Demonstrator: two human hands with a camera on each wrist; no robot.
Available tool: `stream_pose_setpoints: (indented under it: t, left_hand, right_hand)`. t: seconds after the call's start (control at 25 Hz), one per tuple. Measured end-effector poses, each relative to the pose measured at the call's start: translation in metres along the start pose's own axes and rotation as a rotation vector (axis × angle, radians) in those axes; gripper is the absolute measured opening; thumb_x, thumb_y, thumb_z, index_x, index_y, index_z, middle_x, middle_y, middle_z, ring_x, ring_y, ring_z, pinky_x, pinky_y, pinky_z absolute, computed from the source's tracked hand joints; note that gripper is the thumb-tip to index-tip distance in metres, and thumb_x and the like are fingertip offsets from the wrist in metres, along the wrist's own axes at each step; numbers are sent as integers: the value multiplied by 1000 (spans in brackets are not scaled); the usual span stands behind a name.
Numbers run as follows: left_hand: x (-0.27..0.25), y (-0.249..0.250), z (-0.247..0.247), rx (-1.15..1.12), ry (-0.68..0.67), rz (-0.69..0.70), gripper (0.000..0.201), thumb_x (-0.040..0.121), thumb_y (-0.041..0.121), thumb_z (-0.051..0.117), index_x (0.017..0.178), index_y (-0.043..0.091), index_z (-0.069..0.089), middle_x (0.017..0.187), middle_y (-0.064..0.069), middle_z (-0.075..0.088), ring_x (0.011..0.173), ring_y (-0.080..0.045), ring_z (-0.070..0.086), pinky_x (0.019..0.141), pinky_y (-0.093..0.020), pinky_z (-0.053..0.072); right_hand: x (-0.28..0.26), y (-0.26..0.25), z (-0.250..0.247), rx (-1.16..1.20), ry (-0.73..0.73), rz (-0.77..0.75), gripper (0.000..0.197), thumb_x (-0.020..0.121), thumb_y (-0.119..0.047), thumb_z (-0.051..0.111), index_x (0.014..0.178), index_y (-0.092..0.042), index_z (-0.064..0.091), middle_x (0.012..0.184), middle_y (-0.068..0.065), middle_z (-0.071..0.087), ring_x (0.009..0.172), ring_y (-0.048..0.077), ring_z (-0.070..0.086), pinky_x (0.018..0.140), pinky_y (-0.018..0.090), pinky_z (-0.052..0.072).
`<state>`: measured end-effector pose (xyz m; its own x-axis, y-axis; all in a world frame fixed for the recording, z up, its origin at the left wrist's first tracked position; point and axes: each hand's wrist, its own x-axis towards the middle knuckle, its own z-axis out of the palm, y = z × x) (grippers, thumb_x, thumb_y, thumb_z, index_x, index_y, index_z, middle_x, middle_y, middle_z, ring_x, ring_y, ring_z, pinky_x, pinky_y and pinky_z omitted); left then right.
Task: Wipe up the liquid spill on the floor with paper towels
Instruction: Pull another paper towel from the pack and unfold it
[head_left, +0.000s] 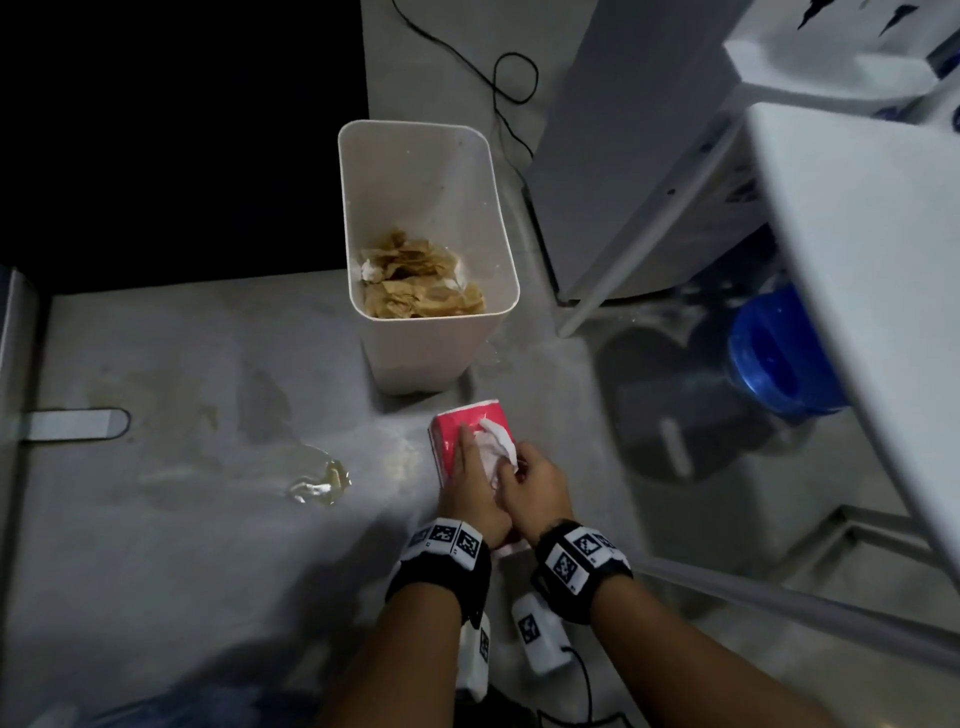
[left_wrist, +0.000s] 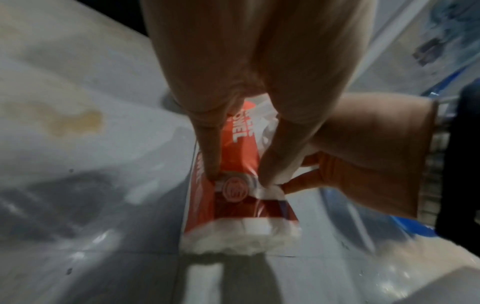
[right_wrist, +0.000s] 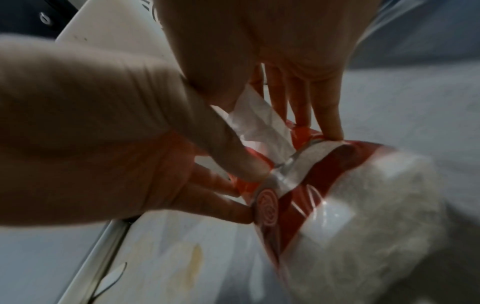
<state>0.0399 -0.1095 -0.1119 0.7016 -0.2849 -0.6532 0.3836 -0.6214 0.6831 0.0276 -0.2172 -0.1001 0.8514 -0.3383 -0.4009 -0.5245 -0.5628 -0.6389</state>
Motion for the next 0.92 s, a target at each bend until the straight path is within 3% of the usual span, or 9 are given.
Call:
stream_pose_setpoints:
  t: [0.08, 0.16, 0.24, 0.36, 0.48, 0.56, 0.76, 0.92]
  left_hand:
    - [6, -7, -5, 4, 50, 43, 135, 60, 42, 76, 153, 23, -20, 164, -5, 5, 146, -26, 26, 116, -39, 32]
    - [11, -15, -6, 131, 50, 52, 131, 63, 43, 78, 155, 18, -11, 164, -3, -7, 147, -30, 21, 118, -41, 27]
    - [15, -22, -3, 253, 100, 49, 121, 73, 37, 78, 155, 21, -10, 163, 3, -15, 144, -32, 25, 119, -41, 25]
    - [19, -23, -6, 262, 94, 25, 123, 72, 40, 78, 155, 23, -10, 161, 7, -22, 138, -33, 30, 117, -40, 28]
    - [25, -29, -5, 240, 74, 50, 138, 61, 44, 84, 154, 26, -17, 157, 11, -30, 140, -30, 33, 111, -43, 38]
    - [26, -35, -2, 232, 62, 70, 146, 55, 45, 86, 151, 28, -23, 153, 13, -35, 146, -26, 27, 111, -42, 39]
    - [26, -31, -6, 142, 55, 108, 131, 70, 39, 79, 151, 29, -23, 153, 15, -36, 150, -20, 12, 116, -40, 32]
    - [19, -26, -11, 202, 67, 108, 146, 59, 35, 89, 150, 29, -25, 154, 13, -37, 145, -27, 29, 111, -44, 39]
  right_hand:
    - [5, -5, 2, 17, 15, 14, 9, 93, -22, 56, 91, -26, 64, 81, -8, 67, 73, 11, 61, 68, 23, 43]
    - [8, -7, 4, 11, 18, 15, 10, 93, -26, 58, 84, -26, 61, 77, -9, 66, 71, 8, 61, 68, 24, 44]
    - [10, -9, 5, -127, 26, -15, 21, 91, -43, 56, 82, -24, 60, 79, -8, 63, 75, 12, 60, 68, 29, 45]
    - [7, -17, 11, -434, 62, -102, 51, 85, -70, 44, 100, -24, 61, 99, -3, 57, 94, 17, 52, 79, 35, 48]
    - [7, -27, 10, -462, -6, -92, 38, 96, -53, 40, 111, -20, 54, 104, 3, 64, 94, 26, 62, 78, 38, 52]
    - [5, -28, 11, -465, -10, -70, 30, 101, -42, 34, 112, -19, 51, 103, 8, 68, 90, 31, 65, 76, 38, 52]
    - [2, -34, 18, -417, -24, -50, 40, 101, -55, 31, 114, -19, 44, 93, 12, 70, 84, 37, 66, 67, 35, 44]
    - [6, -34, 11, -523, -44, -143, 36, 105, -42, 30, 123, -15, 43, 89, 17, 71, 80, 39, 66, 63, 39, 47]
